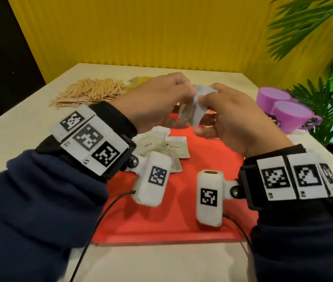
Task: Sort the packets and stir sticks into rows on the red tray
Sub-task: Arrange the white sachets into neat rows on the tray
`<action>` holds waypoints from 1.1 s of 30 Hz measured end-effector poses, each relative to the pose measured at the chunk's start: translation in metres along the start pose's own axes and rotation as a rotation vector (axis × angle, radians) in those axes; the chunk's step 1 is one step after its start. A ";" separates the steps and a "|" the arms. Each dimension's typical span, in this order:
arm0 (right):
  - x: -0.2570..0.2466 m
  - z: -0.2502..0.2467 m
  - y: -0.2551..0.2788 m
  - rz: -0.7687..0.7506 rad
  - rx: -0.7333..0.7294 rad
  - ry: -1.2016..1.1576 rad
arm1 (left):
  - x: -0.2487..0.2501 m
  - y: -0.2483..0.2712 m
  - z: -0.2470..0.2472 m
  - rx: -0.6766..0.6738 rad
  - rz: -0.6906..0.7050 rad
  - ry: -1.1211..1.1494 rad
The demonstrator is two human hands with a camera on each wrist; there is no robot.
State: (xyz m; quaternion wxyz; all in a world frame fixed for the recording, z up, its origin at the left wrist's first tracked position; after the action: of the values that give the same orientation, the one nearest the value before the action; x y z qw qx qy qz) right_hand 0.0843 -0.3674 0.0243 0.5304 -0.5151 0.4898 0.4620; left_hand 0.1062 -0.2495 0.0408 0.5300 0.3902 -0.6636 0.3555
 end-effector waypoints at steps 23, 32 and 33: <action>0.006 -0.001 0.006 0.044 -0.201 0.069 | -0.007 0.000 -0.017 0.023 0.070 -0.181; 0.009 0.000 0.005 0.124 -0.245 -0.016 | -0.011 -0.002 -0.023 0.096 0.006 -0.296; 0.009 0.001 0.005 0.109 -0.223 0.012 | -0.011 -0.002 -0.022 0.102 0.006 -0.315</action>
State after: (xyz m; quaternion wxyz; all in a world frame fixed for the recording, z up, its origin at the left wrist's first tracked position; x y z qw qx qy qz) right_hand 0.0801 -0.3666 0.0144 0.4411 -0.5463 0.4658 0.5385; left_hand 0.1192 -0.2292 0.0347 0.3976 0.4656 -0.7208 0.3250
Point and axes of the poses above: each hand's wrist, its own y-axis away from the middle knuckle, its own z-axis out of the palm, x = y × z, the point moved 4 cm from there along -y, towards the middle knuckle, and after that the axes turned 3 degrees about x, right-handed, at the moved point
